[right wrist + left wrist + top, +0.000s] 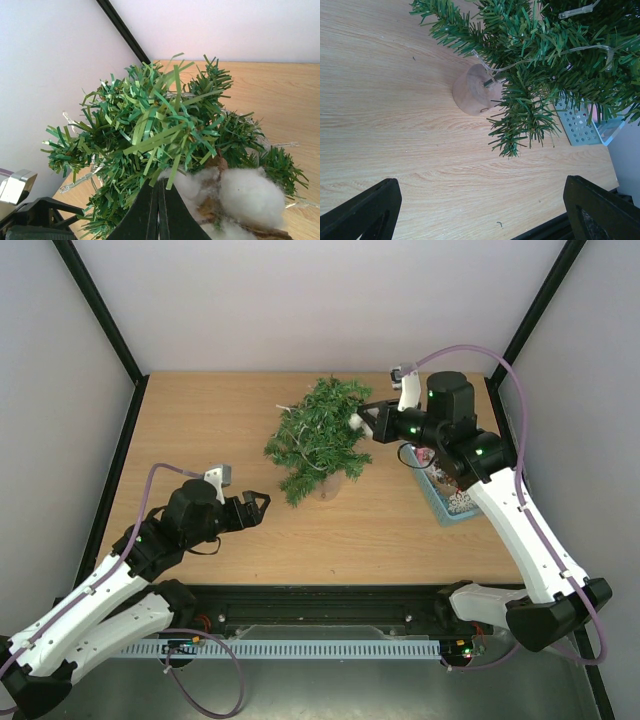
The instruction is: Decorate the small christmas tree
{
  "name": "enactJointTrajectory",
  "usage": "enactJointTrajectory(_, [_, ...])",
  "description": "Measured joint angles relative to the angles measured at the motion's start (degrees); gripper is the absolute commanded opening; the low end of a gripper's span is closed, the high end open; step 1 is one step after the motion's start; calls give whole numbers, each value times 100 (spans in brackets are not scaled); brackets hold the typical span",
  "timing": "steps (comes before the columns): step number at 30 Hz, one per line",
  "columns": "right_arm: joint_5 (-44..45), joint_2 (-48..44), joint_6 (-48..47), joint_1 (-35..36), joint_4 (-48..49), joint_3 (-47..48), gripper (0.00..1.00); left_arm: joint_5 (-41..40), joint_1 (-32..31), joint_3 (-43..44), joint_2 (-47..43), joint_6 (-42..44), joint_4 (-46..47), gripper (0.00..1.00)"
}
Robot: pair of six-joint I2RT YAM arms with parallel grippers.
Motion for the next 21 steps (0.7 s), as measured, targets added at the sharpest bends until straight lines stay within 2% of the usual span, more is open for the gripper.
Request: enactJointTrajectory(21, [-63, 114, 372, 192, 1001, -1027, 1, -68, 0, 13, -9, 0, -28, 91])
